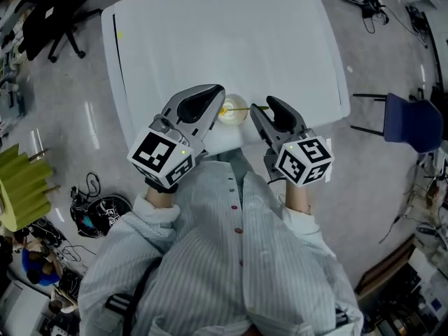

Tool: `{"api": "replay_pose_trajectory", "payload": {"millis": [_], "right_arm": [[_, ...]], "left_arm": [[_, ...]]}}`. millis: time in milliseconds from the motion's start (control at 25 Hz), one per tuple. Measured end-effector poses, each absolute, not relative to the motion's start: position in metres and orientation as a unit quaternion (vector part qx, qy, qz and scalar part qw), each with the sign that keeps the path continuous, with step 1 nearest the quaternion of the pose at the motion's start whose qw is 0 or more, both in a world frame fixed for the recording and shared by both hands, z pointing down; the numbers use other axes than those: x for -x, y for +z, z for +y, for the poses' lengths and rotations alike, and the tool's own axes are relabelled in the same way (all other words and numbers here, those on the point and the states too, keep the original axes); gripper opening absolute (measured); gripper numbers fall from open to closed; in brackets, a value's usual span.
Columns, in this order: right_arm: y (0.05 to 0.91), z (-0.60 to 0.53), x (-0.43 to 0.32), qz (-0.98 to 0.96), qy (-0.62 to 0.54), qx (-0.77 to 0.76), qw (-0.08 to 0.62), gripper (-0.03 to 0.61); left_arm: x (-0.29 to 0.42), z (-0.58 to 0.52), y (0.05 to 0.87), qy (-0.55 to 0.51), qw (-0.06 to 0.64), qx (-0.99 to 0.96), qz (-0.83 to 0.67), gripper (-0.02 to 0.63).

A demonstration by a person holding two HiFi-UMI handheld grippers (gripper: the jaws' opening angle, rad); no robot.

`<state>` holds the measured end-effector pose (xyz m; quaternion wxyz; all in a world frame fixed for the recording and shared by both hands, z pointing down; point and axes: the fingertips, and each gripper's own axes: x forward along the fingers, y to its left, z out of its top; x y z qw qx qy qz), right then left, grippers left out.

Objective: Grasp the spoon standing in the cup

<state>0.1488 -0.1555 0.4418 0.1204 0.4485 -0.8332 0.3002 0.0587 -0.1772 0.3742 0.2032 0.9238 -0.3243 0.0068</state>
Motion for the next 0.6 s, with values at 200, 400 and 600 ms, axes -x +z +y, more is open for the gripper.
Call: {"api": "replay_pose_trajectory", "payload": {"millis": [200,400,600], "right_arm": [[0.458,-0.152,-0.146,-0.828,0.319,-0.443,0.126,0.173],[0.474,-0.147,-0.136,-0.827,0.334,-0.430,0.136,0.173],[0.486,-0.144,-0.130,-0.826,0.336,-0.429,0.144,0.173]], "left_arm": [[-0.063,-0.177,0.384,0.012,0.212,-0.925,-0.316,0.014],[-0.064,-0.177,0.394,0.018,0.223,-0.924,-0.311,0.014],[-0.065,-0.176,0.405,0.023,0.233,-0.922,-0.309,0.014]]}}
